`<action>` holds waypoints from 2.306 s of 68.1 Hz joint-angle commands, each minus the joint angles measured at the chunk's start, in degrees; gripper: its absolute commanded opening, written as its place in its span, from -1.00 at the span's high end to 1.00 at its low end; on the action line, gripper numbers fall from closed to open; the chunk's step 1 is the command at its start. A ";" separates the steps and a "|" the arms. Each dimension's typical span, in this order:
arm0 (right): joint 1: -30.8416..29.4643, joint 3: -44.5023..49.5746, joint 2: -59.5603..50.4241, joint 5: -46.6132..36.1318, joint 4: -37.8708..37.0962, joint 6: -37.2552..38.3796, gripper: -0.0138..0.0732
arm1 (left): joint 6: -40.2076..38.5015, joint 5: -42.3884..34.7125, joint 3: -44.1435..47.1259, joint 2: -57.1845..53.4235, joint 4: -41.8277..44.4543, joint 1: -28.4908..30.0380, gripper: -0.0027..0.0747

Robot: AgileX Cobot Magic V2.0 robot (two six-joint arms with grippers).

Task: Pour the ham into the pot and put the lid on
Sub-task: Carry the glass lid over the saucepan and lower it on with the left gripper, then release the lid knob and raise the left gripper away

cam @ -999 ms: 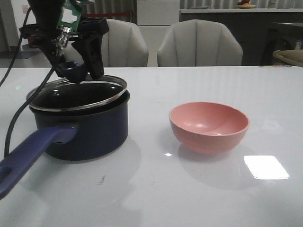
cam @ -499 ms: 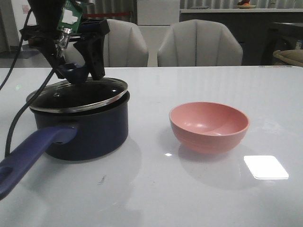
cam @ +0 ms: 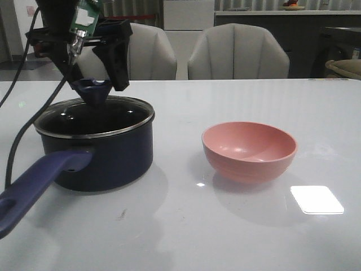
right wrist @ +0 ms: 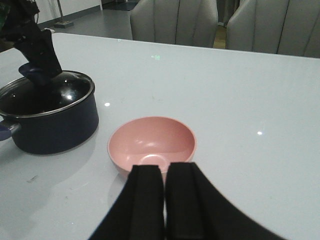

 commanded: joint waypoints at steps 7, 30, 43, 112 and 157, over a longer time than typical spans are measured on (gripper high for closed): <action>-0.03 -1.59 0.34 -4.94 -0.38 -0.42 0.25 | -0.16 -1.45 -3.82 -6.30 0.10 -0.24 -0.38; -0.03 -1.59 0.34 -4.94 -0.38 -0.42 0.25 | -0.16 -5.90 3.72 -22.94 2.91 -0.24 -0.20; -0.03 -1.59 0.34 -4.94 -0.38 -0.42 0.25 | -0.16 -13.04 17.18 -36.02 2.91 -0.24 -0.20; -0.03 -1.59 0.34 -4.94 -0.38 -0.42 0.25 | -0.16 -32.82 68.74 -101.94 2.67 -0.24 0.64; -0.03 -1.59 0.34 -4.94 -0.38 -0.42 0.25 | -0.16 -34.10 69.96 -102.63 2.55 -0.16 0.64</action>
